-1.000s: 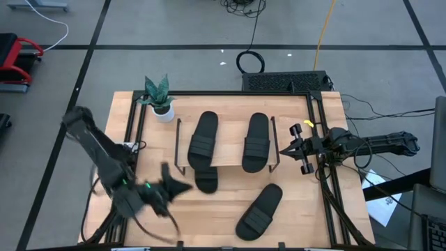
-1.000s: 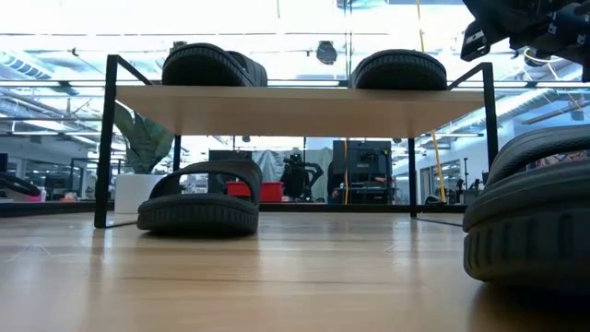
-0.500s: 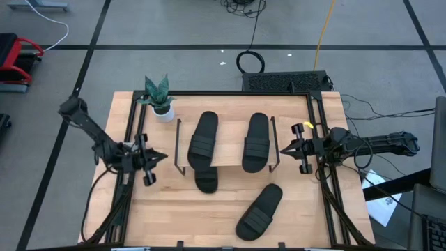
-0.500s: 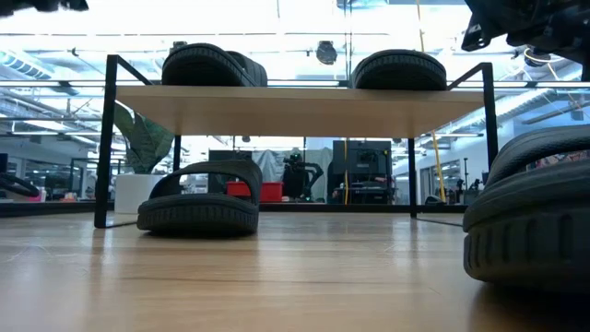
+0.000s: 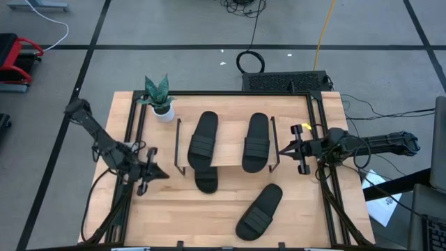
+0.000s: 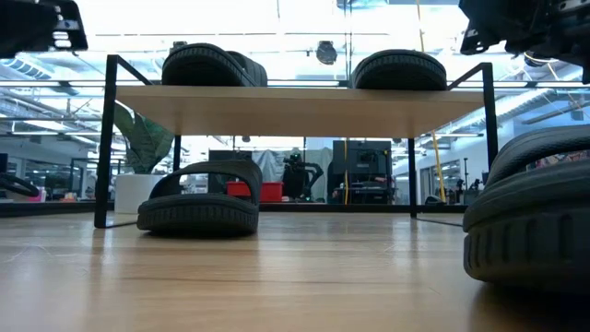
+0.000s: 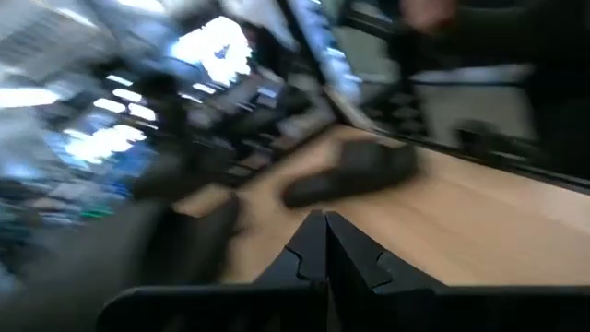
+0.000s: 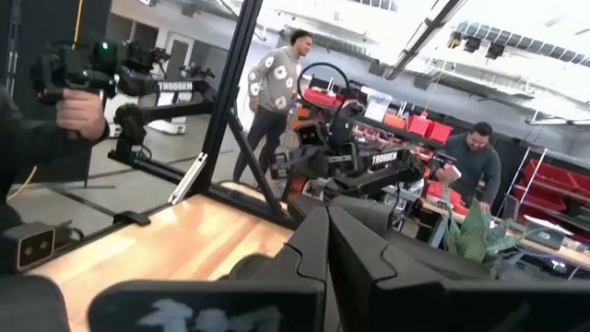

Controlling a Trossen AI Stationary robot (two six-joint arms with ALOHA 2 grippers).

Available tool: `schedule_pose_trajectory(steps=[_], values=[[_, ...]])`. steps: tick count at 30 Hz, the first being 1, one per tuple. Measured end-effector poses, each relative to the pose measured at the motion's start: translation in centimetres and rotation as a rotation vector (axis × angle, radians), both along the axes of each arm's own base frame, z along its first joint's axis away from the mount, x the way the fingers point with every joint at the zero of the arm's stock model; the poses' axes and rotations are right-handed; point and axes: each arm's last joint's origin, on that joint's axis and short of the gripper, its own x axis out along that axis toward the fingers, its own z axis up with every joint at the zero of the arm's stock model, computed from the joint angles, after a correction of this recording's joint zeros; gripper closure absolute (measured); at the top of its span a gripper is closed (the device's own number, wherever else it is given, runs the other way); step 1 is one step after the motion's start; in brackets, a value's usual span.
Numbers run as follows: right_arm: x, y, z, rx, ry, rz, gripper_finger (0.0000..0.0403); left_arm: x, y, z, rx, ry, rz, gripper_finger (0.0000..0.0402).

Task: Pick and place slides into the shelf
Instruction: Put the black slipper under the shelf

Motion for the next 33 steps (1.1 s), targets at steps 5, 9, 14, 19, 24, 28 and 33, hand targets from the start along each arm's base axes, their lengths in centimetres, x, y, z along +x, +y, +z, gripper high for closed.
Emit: schedule_pose_trajectory(steps=[5,9,14,19,24,28,33], values=[[0.0,0.0,-0.3,-0.015,0.025,-0.001,0.0403,-0.5,0.1,-0.3,-0.028,0.115,-0.107,0.0401],[0.0,0.1,-0.2,0.050,0.032,0.036,0.0403,-1.0,0.9,-0.3,0.002,0.109,-0.074,0.0401],[0.0,0.1,-0.3,0.106,0.057,0.044,0.0403,-2.0,1.9,0.4,-0.049,0.022,-0.138,0.0401],[0.0,0.1,-0.6,0.111,0.088,0.043,0.0403,-2.3,2.4,0.7,-0.086,-0.009,-0.113,0.0401],[0.1,0.1,-0.2,0.084,0.043,0.040,0.0403,-2.1,2.7,0.6,-0.080,-0.006,-0.046,0.0401],[-0.1,0.5,0.6,0.067,-0.021,0.119,0.0403,-2.1,2.7,0.6,-0.070,-0.007,-0.036,0.0397],[0.0,2.2,1.9,0.003,0.019,0.196,0.0403,-2.1,2.7,0.6,-0.050,-0.014,-0.036,0.0396]])
